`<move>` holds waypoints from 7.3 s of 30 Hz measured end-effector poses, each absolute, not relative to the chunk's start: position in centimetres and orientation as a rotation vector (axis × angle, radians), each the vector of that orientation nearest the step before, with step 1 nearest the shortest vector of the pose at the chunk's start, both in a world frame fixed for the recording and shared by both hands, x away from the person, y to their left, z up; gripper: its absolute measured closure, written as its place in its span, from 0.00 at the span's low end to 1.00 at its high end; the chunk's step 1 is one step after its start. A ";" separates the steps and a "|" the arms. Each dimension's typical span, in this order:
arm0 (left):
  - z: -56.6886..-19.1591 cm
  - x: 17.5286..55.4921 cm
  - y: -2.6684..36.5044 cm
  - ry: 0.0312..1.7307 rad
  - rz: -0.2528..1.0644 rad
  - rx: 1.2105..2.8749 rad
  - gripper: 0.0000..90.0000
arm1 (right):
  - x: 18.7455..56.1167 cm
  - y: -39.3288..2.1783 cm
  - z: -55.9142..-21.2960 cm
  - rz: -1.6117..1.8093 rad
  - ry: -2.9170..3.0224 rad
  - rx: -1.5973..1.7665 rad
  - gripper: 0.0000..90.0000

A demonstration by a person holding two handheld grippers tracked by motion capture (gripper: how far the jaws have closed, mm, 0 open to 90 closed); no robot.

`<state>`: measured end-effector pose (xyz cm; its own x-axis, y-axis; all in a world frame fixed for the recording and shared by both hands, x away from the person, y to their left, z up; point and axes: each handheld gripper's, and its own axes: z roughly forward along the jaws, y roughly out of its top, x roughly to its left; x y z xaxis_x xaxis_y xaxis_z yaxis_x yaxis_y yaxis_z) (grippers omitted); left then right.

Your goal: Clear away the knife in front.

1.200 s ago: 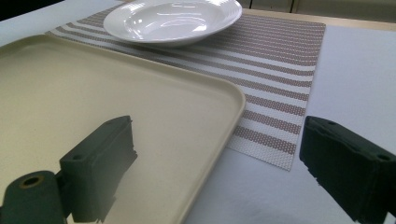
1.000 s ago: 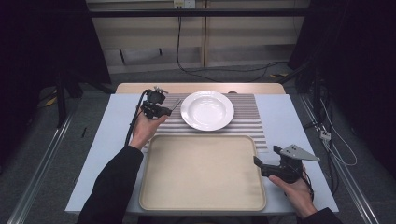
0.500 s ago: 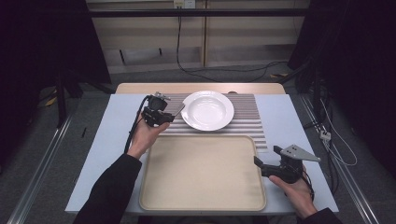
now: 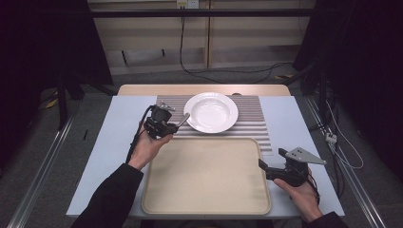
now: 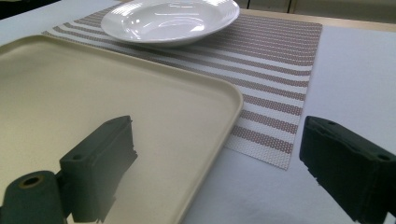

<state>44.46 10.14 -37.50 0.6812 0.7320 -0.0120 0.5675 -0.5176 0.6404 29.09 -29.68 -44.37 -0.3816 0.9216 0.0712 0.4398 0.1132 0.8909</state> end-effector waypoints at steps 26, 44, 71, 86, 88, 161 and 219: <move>-39.8 39.0 10.5 0.933 0.313 2.364 0.89 | 29.1 -29.6 -44.4 1.217 1.887 1.318 0.11; -42.2 38.7 8.9 0.926 0.260 2.418 0.89 | 29.1 -29.6 -44.3 1.215 1.887 1.317 0.11; -43.1 37.9 8.9 0.991 0.175 2.415 0.88 | 29.2 -29.5 -44.4 1.220 1.902 1.314 0.11; -42.2 38.2 9.2 0.881 0.255 2.381 0.38 | 29.1 -29.6 -44.4 1.232 1.897 1.313 0.11; -42.3 38.3 8.7 0.849 0.263 2.390 0.32 | 29.2 -29.6 -44.4 1.231 1.895 1.314 0.11; -43.6 38.9 9.4 0.808 0.250 2.427 1.00 | 29.0 -29.5 -44.3 1.218 1.889 1.312 0.11; -43.4 39.1 14.1 0.962 0.284 2.401 1.00 | 29.3 -29.4 -44.4 1.210 1.899 1.316 0.11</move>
